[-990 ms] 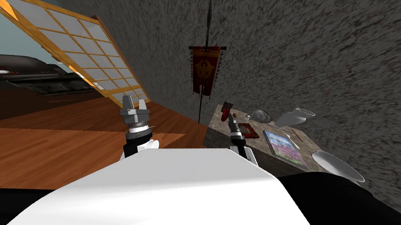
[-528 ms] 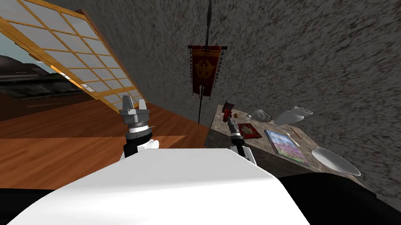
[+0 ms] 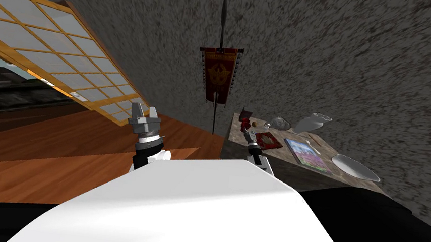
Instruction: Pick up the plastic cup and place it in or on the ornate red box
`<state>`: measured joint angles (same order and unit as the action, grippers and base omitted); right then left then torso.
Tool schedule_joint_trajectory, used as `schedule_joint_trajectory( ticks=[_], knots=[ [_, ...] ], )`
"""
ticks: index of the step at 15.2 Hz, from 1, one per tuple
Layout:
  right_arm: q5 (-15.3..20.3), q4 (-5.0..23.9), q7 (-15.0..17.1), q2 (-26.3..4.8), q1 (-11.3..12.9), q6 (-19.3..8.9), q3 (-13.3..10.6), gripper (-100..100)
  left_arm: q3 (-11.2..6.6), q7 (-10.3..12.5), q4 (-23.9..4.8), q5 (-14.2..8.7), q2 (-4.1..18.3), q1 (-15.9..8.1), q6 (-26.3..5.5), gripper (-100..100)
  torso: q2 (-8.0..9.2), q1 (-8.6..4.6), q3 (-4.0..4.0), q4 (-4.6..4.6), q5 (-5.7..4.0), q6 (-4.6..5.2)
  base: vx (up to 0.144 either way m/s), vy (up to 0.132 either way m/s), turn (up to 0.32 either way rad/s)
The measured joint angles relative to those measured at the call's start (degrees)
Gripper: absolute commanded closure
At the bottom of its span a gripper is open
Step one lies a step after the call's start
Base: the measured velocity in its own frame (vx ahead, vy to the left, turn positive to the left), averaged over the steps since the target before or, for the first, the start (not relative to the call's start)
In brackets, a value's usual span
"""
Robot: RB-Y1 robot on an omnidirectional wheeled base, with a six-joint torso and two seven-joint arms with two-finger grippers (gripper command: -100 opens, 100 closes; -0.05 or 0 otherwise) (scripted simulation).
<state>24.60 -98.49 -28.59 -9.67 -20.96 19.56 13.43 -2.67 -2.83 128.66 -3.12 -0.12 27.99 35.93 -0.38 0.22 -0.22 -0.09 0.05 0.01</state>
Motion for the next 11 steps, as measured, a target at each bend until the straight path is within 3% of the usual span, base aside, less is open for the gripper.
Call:
schedule_joint_trajectory(
  ticks=[11],
  knots=[
    [6.50, 9.59, -10.24, -1.48, 6.87, -5.45, 2.09, -100, 0.00, 0.00, 0.00, 0.00, 0.00, 0.00, 0.00, 0, -0.03, -0.04, -0.02, -0.01, -0.01, -0.01, 0.056, 0.067, -0.098]
  ],
)
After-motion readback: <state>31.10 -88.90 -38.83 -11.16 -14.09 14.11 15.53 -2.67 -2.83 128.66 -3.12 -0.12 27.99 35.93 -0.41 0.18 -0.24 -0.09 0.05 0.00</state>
